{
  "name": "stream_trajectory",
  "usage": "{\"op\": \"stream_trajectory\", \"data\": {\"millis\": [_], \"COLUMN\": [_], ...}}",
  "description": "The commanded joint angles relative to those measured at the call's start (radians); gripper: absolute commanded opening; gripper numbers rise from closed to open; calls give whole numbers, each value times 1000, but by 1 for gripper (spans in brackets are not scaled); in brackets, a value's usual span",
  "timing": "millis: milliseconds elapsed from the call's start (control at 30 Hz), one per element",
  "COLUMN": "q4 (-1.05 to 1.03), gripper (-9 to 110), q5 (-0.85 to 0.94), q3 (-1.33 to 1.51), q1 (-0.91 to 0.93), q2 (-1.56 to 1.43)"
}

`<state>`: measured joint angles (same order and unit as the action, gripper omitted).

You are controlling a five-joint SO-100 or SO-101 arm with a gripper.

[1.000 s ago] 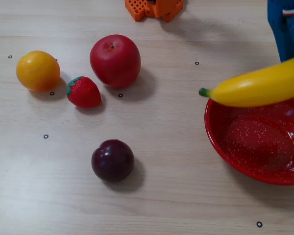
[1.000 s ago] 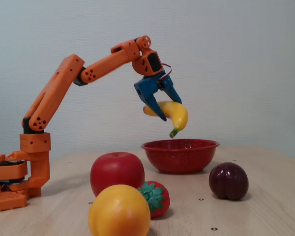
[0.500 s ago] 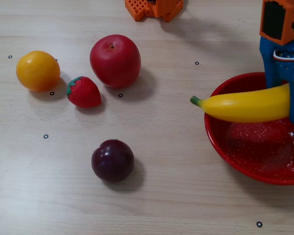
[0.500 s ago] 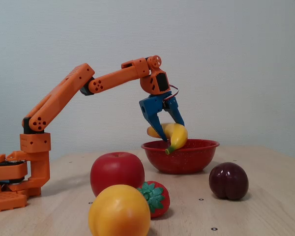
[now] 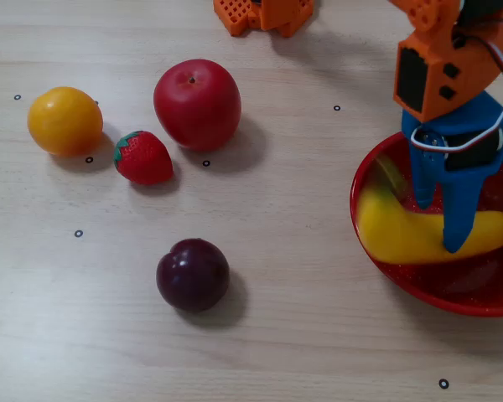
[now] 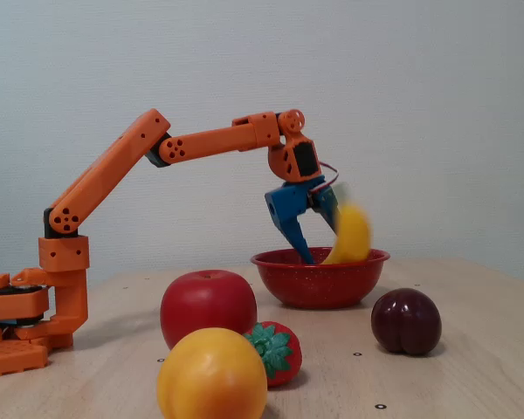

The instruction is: Put the banana in the red bowl.

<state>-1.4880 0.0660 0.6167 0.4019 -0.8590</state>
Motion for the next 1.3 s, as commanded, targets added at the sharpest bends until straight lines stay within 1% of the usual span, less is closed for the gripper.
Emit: {"op": "stream_trajectory", "data": {"millis": [0, 133, 200, 267, 300, 333, 367, 500, 600, 700, 833, 967, 1100, 1267], "q4": [40, 63, 80, 92, 100, 103, 107, 81, 69, 133, 307, 333, 430, 491], "gripper": [34, 33, 31, 23, 17, 10, 0, 0, 0, 0, 0, 0, 0, 0], "q5": [-17, -9, 0, 5, 9, 11, 11, 12, 23, 32, 31, 48, 54, 75], "q3": [-11, 29, 32, 26, 23, 20, 20, 41, 110, 318, 755, 1078, 1414, 1775], "q1": [-41, -64, -78, -92, -100, -106, -114, -144, -172, -212, -272, -327, -380, -413], "q2": [-229, -321, -379, -434, -460, -491, -517, -618, -698, -842, -1121, -1355, -1605, -1924]}}
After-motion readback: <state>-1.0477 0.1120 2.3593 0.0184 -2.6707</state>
